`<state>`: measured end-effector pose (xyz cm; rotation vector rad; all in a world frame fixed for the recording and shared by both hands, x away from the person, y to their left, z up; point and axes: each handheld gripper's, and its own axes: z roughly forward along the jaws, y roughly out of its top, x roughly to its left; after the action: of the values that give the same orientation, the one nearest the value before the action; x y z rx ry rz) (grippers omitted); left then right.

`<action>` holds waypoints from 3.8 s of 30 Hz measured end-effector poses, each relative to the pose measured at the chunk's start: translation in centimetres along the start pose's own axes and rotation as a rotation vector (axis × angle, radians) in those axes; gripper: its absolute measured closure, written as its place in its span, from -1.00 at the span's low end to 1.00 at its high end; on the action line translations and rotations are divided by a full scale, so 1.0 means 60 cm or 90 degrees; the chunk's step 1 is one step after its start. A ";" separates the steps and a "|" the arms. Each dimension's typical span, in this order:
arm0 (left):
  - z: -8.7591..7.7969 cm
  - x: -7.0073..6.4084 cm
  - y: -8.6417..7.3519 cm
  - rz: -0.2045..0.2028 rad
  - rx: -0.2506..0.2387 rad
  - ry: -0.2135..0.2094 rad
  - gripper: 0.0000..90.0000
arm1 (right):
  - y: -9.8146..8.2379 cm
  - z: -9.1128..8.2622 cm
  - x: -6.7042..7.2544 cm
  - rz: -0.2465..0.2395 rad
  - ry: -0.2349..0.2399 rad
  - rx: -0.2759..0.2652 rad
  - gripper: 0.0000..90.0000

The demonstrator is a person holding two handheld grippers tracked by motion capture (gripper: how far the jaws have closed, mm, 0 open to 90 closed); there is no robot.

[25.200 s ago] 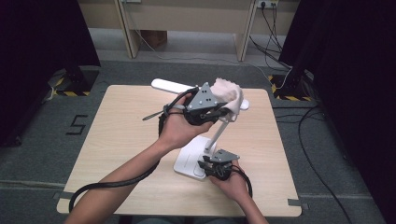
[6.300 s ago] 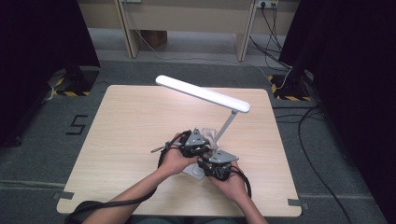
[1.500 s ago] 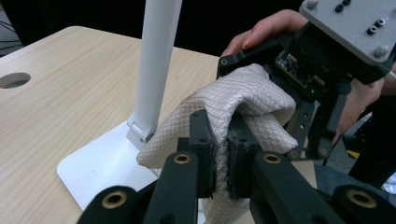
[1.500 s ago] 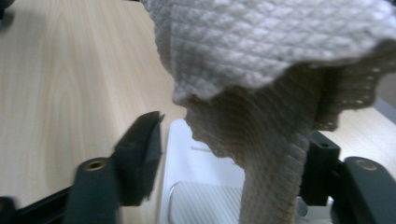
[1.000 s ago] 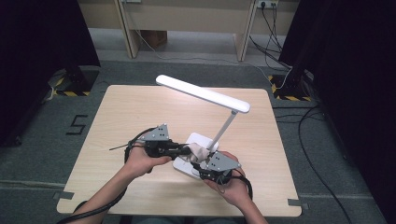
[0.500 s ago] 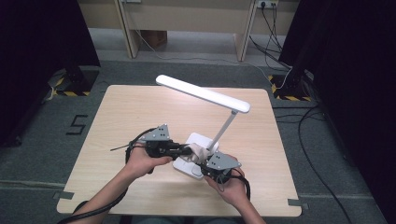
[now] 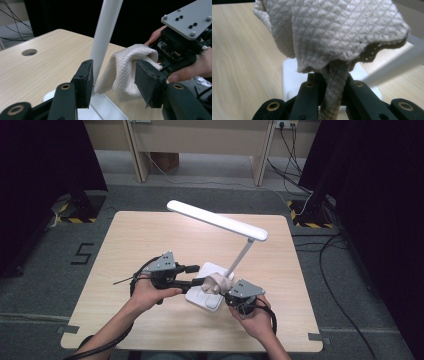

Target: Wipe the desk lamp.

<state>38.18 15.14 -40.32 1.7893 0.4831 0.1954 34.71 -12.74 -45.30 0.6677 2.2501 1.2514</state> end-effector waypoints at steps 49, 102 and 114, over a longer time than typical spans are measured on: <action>0.042 0.040 -0.151 -0.019 0.160 0.119 0.33 | 0.142 -0.137 -0.116 0.009 -0.367 -0.013 0.82; 0.060 0.040 -0.171 -0.031 0.188 0.109 0.33 | 0.109 -0.084 -0.093 0.003 -0.386 0.054 0.82; 0.059 0.041 -0.172 -0.028 0.187 0.108 0.34 | 0.097 -0.071 -0.091 0.007 -0.378 0.062 0.82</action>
<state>39.47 15.09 -51.41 2.0564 0.7008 0.2567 37.35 -16.13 -37.32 0.9431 1.8151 0.8071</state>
